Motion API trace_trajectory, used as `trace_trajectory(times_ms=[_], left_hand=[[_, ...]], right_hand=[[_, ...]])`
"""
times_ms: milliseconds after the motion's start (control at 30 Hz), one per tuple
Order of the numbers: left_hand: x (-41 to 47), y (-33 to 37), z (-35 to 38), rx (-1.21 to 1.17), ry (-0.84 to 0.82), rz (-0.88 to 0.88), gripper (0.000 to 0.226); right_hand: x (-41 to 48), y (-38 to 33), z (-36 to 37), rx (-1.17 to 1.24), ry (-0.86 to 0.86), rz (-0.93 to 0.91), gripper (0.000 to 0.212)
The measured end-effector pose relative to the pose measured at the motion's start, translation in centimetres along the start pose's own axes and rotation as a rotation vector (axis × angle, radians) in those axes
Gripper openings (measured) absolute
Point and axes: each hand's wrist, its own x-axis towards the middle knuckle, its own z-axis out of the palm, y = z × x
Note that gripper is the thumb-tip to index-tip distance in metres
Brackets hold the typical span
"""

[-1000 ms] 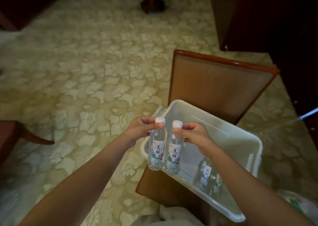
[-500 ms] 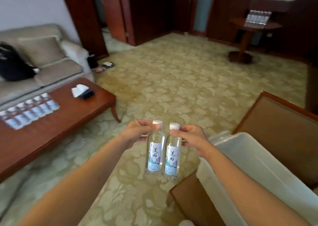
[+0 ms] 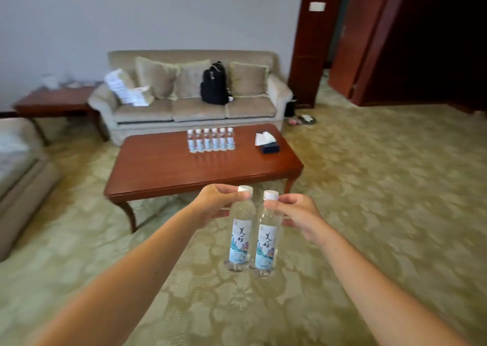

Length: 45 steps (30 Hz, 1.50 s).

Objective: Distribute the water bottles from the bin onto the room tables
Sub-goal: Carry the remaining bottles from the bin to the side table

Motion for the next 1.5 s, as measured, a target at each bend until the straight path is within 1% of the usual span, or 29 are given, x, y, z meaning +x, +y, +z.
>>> trace_trajectory(times_ms=[67,200,333,533,667,733,933,1100,1200,1300,1433,1500], left_hand=[[0.1,0.0,-2.2,-0.023,0.073,0.002,0.018],[0.6,0.4,-6.1,-0.065,0.222,0.010,0.038],[0.9,1.2,-9.0,-0.137,0.353,0.023,0.045],[0.7,2.3,-12.8,-0.161,0.551,0.052,0.045],[0.2,2.2,-15.1,-0.193,0.663,0.049,0.053],[0.0,2.1,-16.3,-0.208,0.714,0.050,0.053],[-0.4,1.3,-20.7,-0.240,0.794,0.034,0.037],[-0.5,-0.1,-26.9,-0.261,0.847,0.020,0.035],[-0.6,-1.0,-32.0,-0.256,0.867,0.018,0.039],[-0.7,-1.6,-37.9,-0.247,0.857,0.024,0.052],[-1.2,-2.0,-46.4,-0.242,0.839,0.027,0.047],[-1.6,-2.2,-50.4,-0.236,0.818,0.038,0.051]], right_hand=[[2.2,-1.3,1.9,-0.031,-0.074,-0.029,0.037],[6.7,-3.7,5.4,-0.098,-0.223,-0.084,0.043],[10.5,-7.0,8.6,-0.157,-0.365,-0.149,0.041],[14.2,-11.5,13.3,-0.201,-0.556,-0.244,0.040],[15.9,-13.1,16.7,-0.223,-0.661,-0.262,0.044],[16.6,-13.7,18.4,-0.232,-0.700,-0.272,0.045],[18.2,-15.2,23.9,-0.215,-0.815,-0.239,0.042],[19.8,-16.5,30.7,-0.219,-0.852,-0.253,0.040],[20.9,-17.1,36.0,-0.216,-0.855,-0.251,0.044],[21.9,-18.0,41.9,-0.208,-0.831,-0.257,0.045],[23.0,-19.7,50.0,-0.175,-0.802,-0.249,0.042],[23.3,-20.6,53.7,-0.152,-0.812,-0.240,0.039]])
